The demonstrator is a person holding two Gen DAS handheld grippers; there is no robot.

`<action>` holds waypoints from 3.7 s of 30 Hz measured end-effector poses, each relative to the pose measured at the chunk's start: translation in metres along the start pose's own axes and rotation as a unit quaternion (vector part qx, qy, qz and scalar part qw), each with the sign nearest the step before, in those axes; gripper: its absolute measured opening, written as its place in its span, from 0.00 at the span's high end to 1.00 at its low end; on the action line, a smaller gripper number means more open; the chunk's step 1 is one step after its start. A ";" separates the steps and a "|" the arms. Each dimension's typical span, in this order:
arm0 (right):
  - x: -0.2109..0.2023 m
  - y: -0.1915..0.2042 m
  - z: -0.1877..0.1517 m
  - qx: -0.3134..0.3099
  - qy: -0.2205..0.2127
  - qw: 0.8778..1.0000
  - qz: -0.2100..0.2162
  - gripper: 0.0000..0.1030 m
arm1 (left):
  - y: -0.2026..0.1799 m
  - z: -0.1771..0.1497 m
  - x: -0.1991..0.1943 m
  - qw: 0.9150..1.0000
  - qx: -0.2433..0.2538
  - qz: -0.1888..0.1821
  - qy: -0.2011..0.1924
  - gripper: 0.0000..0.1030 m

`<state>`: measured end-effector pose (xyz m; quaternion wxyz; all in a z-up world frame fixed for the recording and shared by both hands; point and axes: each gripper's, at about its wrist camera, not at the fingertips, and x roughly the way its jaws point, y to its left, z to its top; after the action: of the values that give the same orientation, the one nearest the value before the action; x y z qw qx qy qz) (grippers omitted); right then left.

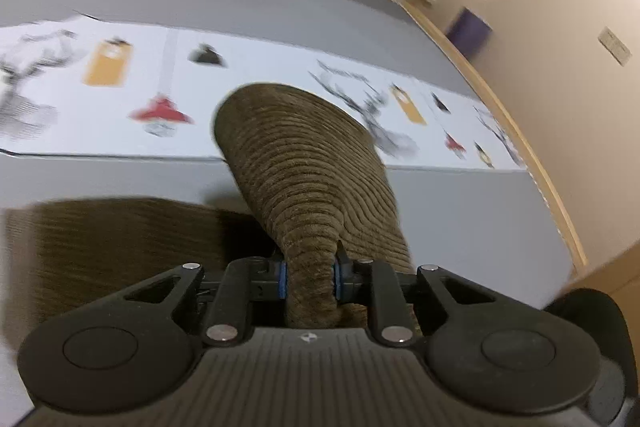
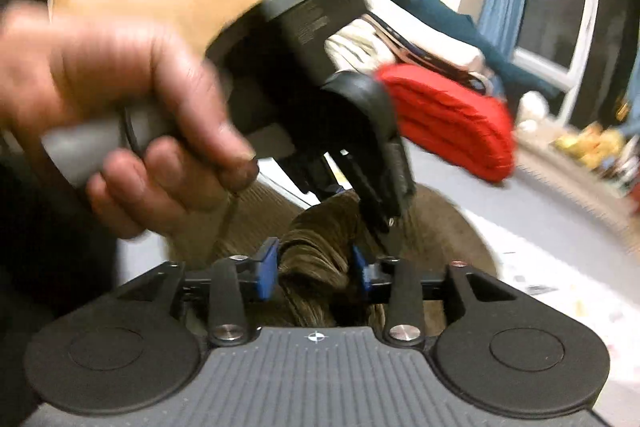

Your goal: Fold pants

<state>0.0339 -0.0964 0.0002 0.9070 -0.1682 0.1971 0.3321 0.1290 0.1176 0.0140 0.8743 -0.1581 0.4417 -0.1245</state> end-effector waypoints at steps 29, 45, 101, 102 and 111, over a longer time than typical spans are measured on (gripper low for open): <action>0.125 -0.088 -0.063 0.448 0.197 0.872 0.024 0.48 | 0.176 -0.019 0.016 0.976 -0.167 0.121 0.064 0.15; 0.042 -0.211 -0.076 0.429 0.183 0.868 -0.172 0.85 | 0.038 0.010 0.129 0.991 -0.094 -0.043 0.088 0.36; 0.052 -0.192 -0.066 0.306 0.237 0.887 -0.252 0.46 | -0.042 -0.044 0.113 0.975 0.186 0.079 0.093 0.30; 0.057 -0.189 -0.081 0.302 0.280 0.878 -0.243 0.44 | -0.044 -0.042 0.108 0.977 0.177 0.080 0.086 0.30; -0.027 -0.148 -0.058 0.322 0.132 0.900 -0.263 0.01 | -0.093 -0.075 0.019 0.978 0.133 0.138 -0.085 0.00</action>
<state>0.1000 -0.2433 -0.0113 0.9317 0.0453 0.3595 -0.0257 0.0715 0.0133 -0.0063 0.9306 0.0117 0.3628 -0.0462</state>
